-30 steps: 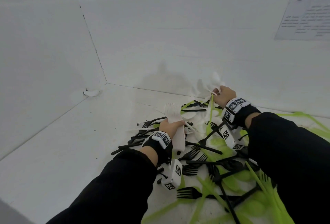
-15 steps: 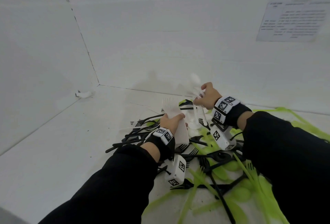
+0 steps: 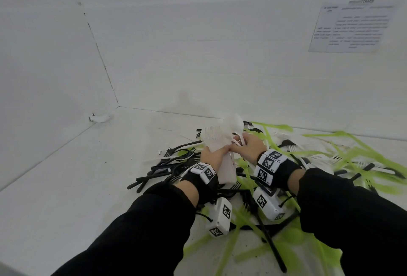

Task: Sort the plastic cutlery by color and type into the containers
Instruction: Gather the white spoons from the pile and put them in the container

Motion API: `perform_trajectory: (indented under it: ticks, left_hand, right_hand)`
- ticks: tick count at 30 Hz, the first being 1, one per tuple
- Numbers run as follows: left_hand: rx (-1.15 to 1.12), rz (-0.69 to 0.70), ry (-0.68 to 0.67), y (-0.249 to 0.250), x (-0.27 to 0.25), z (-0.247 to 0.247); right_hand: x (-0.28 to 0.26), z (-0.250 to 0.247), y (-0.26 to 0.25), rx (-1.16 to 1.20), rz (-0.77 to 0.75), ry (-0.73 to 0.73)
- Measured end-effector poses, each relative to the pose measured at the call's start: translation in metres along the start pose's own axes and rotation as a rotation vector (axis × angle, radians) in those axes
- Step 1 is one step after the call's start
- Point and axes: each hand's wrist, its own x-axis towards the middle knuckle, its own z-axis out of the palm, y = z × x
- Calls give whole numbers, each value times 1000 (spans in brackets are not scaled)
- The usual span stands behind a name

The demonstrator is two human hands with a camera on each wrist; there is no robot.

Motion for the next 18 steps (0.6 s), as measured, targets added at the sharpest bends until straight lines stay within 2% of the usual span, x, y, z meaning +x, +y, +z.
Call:
perform_trajectory:
  ticks: [7,11,18]
  left_hand:
    - [27,5,-24,-10,2,-1]
    - [-22,-9,-98,-12,0,0]
    - [-47,-27,-88,-22,5,3]
  right_hand:
    - [-6,5,14,180,132,20]
    - [-11,5,17,277,128,-5]
    - [-14,1,17,387,181,13]
